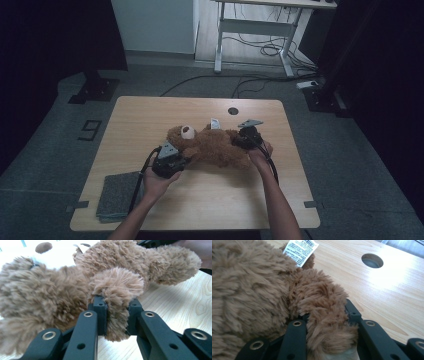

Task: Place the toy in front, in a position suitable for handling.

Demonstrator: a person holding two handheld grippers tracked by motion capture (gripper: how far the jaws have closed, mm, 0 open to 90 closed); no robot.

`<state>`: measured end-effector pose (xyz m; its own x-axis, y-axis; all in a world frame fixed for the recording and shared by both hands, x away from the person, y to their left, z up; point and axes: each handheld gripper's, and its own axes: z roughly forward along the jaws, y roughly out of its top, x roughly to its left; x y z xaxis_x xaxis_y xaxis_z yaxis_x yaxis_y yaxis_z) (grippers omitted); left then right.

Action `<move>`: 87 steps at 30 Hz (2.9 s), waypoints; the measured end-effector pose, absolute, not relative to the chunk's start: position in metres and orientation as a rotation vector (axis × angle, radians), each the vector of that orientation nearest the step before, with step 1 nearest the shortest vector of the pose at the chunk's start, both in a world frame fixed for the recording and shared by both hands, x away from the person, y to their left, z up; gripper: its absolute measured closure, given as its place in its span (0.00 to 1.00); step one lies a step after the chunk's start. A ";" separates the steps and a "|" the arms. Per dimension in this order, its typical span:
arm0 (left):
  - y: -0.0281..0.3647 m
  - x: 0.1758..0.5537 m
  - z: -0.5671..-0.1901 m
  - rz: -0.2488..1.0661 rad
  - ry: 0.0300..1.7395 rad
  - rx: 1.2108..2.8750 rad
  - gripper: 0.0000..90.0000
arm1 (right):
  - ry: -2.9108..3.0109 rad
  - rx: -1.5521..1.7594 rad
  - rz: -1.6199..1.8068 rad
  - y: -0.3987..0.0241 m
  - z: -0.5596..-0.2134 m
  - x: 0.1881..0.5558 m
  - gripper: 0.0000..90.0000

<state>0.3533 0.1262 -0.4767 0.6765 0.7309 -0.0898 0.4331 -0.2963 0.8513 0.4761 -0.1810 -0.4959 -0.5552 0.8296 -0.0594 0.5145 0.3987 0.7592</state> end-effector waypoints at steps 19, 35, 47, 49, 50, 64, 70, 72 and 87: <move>0.115 0.351 -0.488 0.349 0.908 1.928 0.83 | 2.042 1.222 1.199 -0.215 -0.460 0.429 0.34; 0.122 0.345 -0.492 0.348 0.951 1.905 0.79 | 2.173 1.187 1.235 -0.186 -0.508 0.382 0.46; 0.121 0.332 -0.494 0.369 0.945 1.916 0.71 | 2.105 1.221 1.305 -0.188 -0.523 0.364 0.61; 0.126 0.330 -0.493 0.374 0.965 1.921 0.59 | 2.102 1.212 1.303 -0.188 -0.523 0.363 0.61; 0.130 0.327 -0.491 0.401 0.973 1.924 0.53 | 2.097 1.213 1.308 -0.189 -0.523 0.362 0.61; 0.208 0.288 -0.488 0.475 1.186 1.913 0.27 | 2.108 1.202 1.323 -0.193 -0.530 0.357 0.60; 0.227 0.279 -0.495 0.521 1.241 1.932 0.21 | 2.108 1.206 1.325 -0.193 -0.531 0.357 0.60; 0.233 0.278 -0.499 0.551 1.273 1.953 0.21 | 2.106 1.205 1.325 -0.193 -0.531 0.356 0.60; 0.249 0.292 -0.531 0.520 1.437 1.995 0.25 | 2.113 1.201 1.328 -0.195 -0.533 0.355 0.59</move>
